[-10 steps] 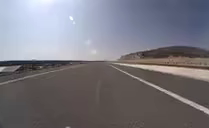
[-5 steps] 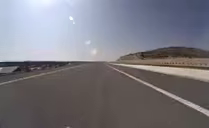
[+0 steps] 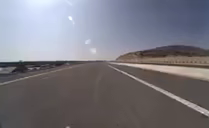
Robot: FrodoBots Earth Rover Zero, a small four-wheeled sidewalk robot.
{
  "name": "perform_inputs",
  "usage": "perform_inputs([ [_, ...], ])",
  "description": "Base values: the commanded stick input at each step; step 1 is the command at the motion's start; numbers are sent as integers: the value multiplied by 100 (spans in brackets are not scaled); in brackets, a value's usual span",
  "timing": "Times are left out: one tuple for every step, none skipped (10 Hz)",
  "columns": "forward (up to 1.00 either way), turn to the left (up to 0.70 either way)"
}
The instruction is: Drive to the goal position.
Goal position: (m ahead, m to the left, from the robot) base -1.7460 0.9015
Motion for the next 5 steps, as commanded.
perform_inputs([
  [100,0],
  [100,0],
  [100,0],
  [100,0],
  [100,1],
])
